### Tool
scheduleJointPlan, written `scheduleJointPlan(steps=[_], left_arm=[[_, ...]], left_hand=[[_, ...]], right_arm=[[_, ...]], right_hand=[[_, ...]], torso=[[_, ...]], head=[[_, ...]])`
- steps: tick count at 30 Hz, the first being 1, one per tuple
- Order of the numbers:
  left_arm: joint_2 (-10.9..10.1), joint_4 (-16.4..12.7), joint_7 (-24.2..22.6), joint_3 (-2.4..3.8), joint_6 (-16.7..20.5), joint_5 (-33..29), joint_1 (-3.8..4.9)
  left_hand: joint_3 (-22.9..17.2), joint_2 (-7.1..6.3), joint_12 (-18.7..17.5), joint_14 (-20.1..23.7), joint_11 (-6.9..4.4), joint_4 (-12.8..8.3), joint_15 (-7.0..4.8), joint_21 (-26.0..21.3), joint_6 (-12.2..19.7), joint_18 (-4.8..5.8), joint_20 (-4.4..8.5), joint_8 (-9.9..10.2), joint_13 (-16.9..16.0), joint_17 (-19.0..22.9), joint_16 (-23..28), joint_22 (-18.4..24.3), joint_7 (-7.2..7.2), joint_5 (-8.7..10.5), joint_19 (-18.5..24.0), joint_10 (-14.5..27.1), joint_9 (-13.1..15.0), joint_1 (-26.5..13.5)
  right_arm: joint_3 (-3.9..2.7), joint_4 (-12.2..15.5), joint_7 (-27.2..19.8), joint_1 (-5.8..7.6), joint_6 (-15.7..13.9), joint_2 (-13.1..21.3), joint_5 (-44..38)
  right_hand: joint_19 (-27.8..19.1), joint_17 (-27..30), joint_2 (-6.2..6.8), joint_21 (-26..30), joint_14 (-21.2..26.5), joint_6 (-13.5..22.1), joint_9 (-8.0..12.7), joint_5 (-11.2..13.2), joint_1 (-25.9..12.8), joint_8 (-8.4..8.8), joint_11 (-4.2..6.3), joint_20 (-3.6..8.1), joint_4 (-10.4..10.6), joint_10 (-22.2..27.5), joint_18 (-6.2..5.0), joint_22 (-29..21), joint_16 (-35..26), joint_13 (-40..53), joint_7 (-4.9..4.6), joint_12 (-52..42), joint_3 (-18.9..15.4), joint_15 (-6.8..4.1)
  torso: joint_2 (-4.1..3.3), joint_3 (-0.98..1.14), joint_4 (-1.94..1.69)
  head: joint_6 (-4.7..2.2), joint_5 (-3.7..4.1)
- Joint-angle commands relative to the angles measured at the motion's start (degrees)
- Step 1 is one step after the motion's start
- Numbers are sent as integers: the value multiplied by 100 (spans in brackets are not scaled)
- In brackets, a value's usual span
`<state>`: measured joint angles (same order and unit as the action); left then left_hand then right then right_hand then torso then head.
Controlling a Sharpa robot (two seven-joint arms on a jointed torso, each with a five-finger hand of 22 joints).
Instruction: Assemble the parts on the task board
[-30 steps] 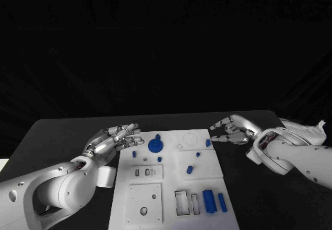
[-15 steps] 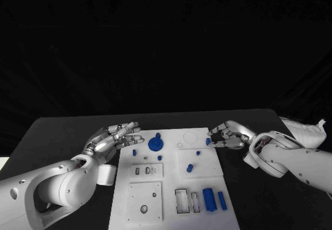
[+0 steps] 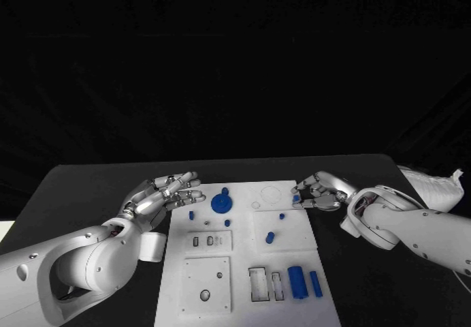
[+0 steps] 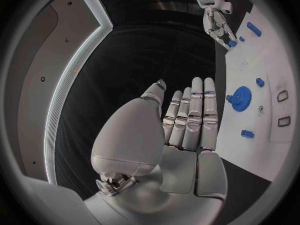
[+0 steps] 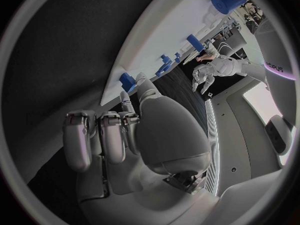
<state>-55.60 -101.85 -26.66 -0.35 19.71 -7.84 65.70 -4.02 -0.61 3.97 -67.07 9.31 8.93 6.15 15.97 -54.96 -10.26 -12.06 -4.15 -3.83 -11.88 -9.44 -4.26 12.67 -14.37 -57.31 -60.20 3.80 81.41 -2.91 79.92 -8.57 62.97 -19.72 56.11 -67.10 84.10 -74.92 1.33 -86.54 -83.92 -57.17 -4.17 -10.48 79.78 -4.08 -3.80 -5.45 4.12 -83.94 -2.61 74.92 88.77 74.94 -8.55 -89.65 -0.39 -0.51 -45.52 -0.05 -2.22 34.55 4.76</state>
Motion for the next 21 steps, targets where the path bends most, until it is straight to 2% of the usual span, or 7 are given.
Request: scheduleJointPlan(steps=[1,7,10,21], left_arm=[[11,-8,-32,2,-121,-8,1],[8,-8,-29,2,-121,-8,1],[8,-9,-27,2,-122,-8,1],[8,-9,-23,2,-123,-8,1]], left_hand=[[-13,1,-22,-2,17,-17,-8,-40,-23,-26,-20,26,1,-9,28,6,10,15,-13,3,-2,46],[-13,1,-22,-2,17,-17,-8,-40,-23,-26,-20,26,1,-9,28,6,10,15,-13,3,-2,46],[-13,1,-22,-2,17,-17,-8,-40,-23,-26,-20,26,1,-9,28,6,10,15,-13,3,-2,46],[-13,1,-22,-2,17,-17,-8,-40,-23,-26,-20,26,1,-9,28,6,10,15,-13,3,-2,46]], right_arm=[[-1,-18,38,-14,119,-23,-84],[-1,-37,47,-21,133,-40,-97],[-1,-44,52,-22,142,-41,-103],[-1,-54,59,-23,147,-39,-123]], right_hand=[[200,-1265,-95,-22,-558,-81,-9,115,12,-17,18,-9,-37,-606,92,733,32,1506,0,-35,47,-3],[208,-1275,-169,-28,-560,-171,-15,227,46,-30,37,3,-94,-606,95,750,35,1506,22,-35,127,-17],[213,-1280,-200,-32,-561,-218,-19,261,66,-37,49,10,-124,-606,97,759,38,1506,38,-35,171,-28],[225,-1305,-263,-43,-566,-320,-24,280,106,-44,79,33,-202,-606,102,784,47,1506,70,-35,288,-53]], torso=[[3,-1,1],[2,1,12],[1,1,7],[3,1,6]], head=[[10,1],[8,-16],[10,2],[23,16]])
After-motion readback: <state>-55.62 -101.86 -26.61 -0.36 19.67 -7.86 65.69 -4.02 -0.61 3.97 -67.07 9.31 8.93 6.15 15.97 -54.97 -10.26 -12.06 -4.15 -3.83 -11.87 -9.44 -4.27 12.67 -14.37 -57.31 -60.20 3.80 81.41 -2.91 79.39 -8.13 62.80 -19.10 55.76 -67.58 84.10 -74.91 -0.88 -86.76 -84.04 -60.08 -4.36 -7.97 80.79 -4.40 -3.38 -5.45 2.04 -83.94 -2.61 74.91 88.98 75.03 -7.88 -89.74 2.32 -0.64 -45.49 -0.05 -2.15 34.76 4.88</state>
